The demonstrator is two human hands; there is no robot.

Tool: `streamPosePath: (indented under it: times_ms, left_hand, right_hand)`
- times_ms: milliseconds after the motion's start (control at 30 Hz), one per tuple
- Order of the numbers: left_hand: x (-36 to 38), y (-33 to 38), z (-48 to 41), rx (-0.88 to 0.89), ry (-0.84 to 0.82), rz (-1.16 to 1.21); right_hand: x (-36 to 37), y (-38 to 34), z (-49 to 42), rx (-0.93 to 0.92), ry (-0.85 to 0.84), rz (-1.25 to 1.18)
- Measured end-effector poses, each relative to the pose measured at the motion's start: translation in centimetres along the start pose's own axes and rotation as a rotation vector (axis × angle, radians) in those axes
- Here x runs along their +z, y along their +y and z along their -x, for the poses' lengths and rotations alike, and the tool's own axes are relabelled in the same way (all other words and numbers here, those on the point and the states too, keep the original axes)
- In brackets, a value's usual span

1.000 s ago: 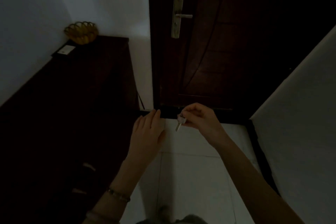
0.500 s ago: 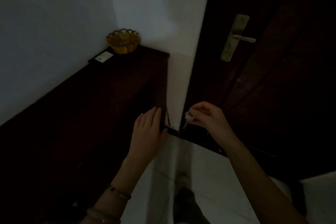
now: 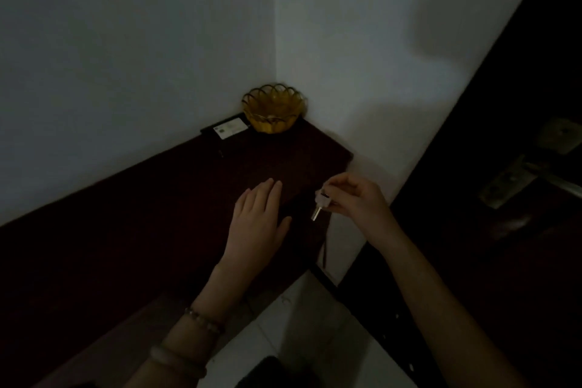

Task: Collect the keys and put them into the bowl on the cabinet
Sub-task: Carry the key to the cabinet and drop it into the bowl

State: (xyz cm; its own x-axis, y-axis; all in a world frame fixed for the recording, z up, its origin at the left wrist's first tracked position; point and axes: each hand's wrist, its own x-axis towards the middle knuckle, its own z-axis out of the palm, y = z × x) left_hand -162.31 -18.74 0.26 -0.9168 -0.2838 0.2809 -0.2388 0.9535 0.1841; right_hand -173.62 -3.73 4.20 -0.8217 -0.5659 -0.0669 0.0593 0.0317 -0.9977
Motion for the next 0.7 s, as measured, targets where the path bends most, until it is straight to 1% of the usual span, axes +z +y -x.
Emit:
streamPosePath:
  times_ms: [167, 367, 567, 700]
  left_hand:
    - [1.7, -2.0, -5.3, -0.064, -0.011, -0.051]
    - [6.0, -5.1, -12.5, -0.113, -0.042, -0.060]
    - [9.6, -9.2, -16.5, -0.140, -0.150, -0.091]
    - [10.8, -11.2, -17.2, -0.107, -0.210, -0.079]
  right_hand:
    - [-0.3, 0.0, -7.0, -0.004, -0.076, -0.043]
    - [0.3, -0.5, -15.9, -0.023, -0.116, -0.046]
    - [1.5, -1.8, -24.2, -0.056, -0.149, 0.001]
    - [2.8, -1.7, -28.9, -0.052, -0.159, 0.027]
